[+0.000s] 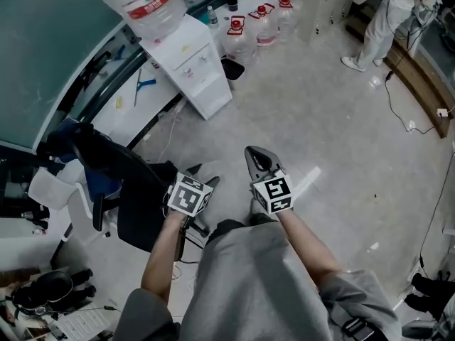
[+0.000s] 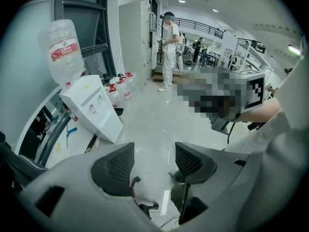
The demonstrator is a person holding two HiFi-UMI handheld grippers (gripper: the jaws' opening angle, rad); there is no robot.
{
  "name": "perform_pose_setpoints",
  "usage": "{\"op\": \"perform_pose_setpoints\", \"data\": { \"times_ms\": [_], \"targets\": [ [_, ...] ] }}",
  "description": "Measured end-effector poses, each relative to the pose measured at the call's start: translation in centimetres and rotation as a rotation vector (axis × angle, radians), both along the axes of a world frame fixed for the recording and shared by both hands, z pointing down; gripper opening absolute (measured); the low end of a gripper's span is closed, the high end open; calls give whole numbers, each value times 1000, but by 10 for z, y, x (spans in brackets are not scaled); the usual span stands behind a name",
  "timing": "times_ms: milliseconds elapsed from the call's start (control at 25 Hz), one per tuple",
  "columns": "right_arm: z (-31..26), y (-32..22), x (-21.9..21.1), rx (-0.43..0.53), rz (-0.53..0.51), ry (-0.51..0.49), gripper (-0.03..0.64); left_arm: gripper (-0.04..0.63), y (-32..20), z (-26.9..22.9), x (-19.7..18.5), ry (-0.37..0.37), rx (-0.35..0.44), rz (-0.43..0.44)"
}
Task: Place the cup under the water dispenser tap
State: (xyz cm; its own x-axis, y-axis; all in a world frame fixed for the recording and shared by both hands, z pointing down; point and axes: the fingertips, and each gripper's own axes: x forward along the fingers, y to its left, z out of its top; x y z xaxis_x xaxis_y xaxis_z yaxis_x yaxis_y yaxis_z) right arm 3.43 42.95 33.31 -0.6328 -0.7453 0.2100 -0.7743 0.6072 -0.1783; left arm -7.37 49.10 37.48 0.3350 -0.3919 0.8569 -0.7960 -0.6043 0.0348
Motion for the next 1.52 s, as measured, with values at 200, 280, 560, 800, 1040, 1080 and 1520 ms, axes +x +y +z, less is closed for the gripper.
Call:
{"op": "perform_pose_setpoints", "data": {
  "times_ms": [200, 280, 560, 800, 1040, 1080, 1520],
  "targets": [
    [5, -28, 2, -15, 6, -2, 11, 268, -31, 3, 1, -7, 6, 2],
    [7, -42, 1, -16, 9, 0, 11, 268, -47, 4, 0, -9, 15, 2],
    [24, -95, -7, -31, 25, 16, 11, 268, -107, 22, -8, -32, 52, 31],
    [31, -154, -20, -50, 40, 29, 11, 268, -161, 33, -20, -24, 20, 26],
    [39, -213, -46, -75, 38, 49, 11, 268, -221, 43, -43, 3, -4, 7],
    [41, -222, -51, -80, 38, 54, 11, 268, -231, 45, -47, 5, -8, 5],
    [53, -305, -95, -117, 33, 91, 11, 268, -308, 68, -86, 48, -27, -63]
  ]
}}
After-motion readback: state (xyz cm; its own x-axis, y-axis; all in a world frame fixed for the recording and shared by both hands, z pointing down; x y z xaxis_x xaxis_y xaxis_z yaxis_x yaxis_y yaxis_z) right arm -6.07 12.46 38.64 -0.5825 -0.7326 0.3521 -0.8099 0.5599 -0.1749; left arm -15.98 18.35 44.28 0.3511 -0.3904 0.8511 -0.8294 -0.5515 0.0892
